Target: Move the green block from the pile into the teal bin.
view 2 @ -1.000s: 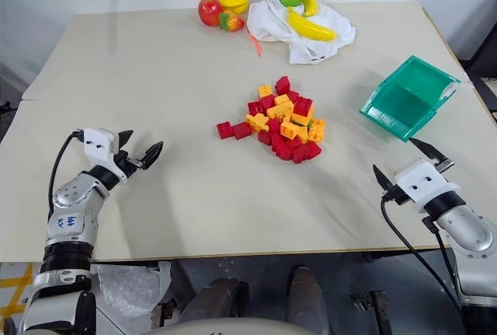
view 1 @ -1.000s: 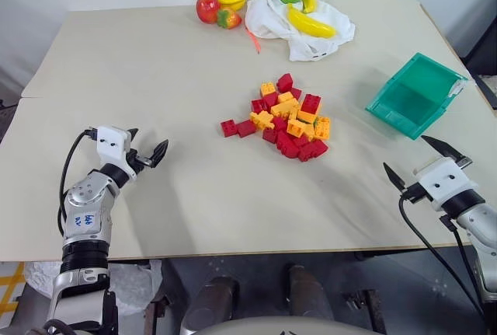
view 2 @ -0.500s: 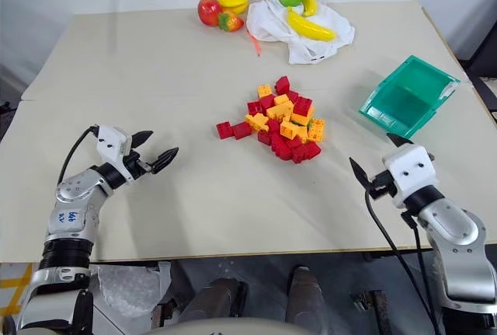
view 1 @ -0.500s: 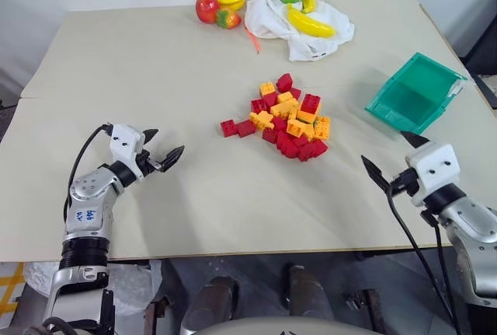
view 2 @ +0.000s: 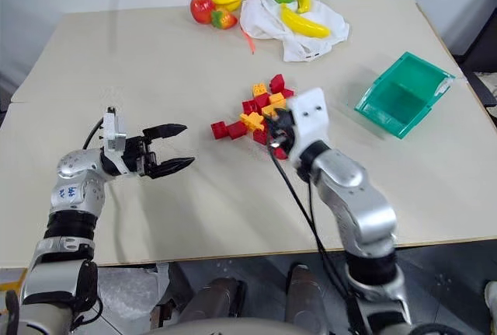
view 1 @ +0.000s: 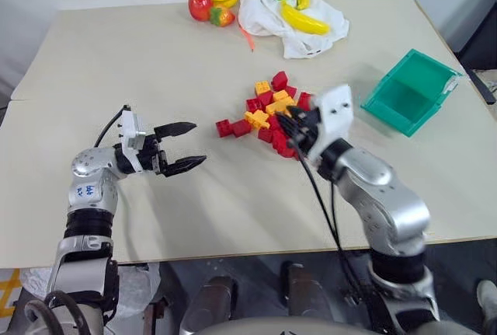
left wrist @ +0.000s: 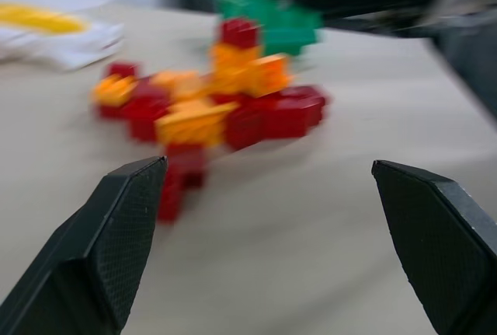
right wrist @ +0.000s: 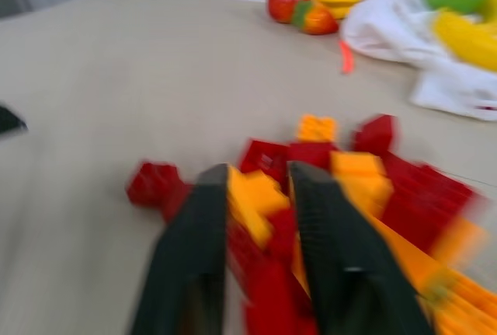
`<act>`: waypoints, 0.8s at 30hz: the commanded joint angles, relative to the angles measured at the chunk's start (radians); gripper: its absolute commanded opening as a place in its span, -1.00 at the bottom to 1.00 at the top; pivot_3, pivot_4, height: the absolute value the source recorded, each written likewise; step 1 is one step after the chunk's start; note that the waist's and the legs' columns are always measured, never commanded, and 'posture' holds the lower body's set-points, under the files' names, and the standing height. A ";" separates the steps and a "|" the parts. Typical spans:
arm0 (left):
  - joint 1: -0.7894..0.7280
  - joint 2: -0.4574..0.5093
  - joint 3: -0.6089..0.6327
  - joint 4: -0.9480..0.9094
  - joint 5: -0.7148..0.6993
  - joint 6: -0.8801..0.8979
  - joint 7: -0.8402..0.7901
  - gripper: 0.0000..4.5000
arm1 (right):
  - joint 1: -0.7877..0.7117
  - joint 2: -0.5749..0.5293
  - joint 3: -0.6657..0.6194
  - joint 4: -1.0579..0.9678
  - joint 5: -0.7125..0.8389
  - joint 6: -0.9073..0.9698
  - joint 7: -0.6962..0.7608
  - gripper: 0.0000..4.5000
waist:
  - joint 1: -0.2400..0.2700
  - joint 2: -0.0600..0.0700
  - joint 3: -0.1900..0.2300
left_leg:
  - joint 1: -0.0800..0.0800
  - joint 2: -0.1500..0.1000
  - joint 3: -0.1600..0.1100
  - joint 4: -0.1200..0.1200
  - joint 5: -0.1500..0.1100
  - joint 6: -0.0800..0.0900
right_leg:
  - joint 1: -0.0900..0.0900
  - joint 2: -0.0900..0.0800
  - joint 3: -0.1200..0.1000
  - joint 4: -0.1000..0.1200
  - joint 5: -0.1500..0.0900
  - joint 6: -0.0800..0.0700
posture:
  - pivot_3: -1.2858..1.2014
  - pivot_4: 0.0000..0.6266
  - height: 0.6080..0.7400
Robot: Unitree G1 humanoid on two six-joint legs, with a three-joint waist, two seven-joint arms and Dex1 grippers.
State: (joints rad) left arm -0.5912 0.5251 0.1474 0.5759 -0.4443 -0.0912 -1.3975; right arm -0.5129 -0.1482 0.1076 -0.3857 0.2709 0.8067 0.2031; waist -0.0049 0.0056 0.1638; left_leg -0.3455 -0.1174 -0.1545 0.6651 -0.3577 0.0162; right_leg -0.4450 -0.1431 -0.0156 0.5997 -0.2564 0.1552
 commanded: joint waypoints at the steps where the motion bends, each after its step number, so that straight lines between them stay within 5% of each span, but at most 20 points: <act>1: -0.038 0.004 0.001 0.050 -0.002 -0.053 -0.068 1.00 | -0.073 0.072 0.020 0.148 -0.033 -0.054 -0.037 -0.98 | -0.004 0.000 0.000 | 0.000 0.000 0.000 0.000 0.000 0.000 | -0.001 0.000 0.000 0.000 0.000 0.000 | 0.03 -0.52 1.00; 11: -0.102 -0.007 0.007 0.155 0.039 -0.147 -0.033 1.00 | -0.317 0.255 -0.061 0.739 -0.162 -0.331 -0.260 -0.98 | -0.046 0.000 0.000 | 0.000 -0.001 0.000 0.000 0.000 0.000 | -0.003 0.000 0.001 0.005 0.000 -0.001 | 0.03 -0.52 1.00; 24: -0.104 -0.027 0.012 0.176 0.043 -0.170 0.001 1.00 | -0.166 0.096 -0.160 0.434 -0.220 -0.151 -0.338 -0.98 | -0.049 0.000 0.000 | -0.005 -0.003 0.000 0.005 0.000 0.000 | -0.008 0.000 0.004 0.010 0.000 -0.001 | 0.03 -0.52 1.00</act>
State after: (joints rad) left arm -0.6833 0.5000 0.1473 0.7623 -0.3999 -0.2514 -1.4029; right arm -0.6776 -0.0427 -0.0431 0.1205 0.0555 0.6336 -0.1408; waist -0.0537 0.0056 0.1633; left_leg -0.3536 -0.1201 -0.1544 0.6728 -0.3578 0.0163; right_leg -0.4563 -0.1435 -0.0115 0.6114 -0.2565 0.1543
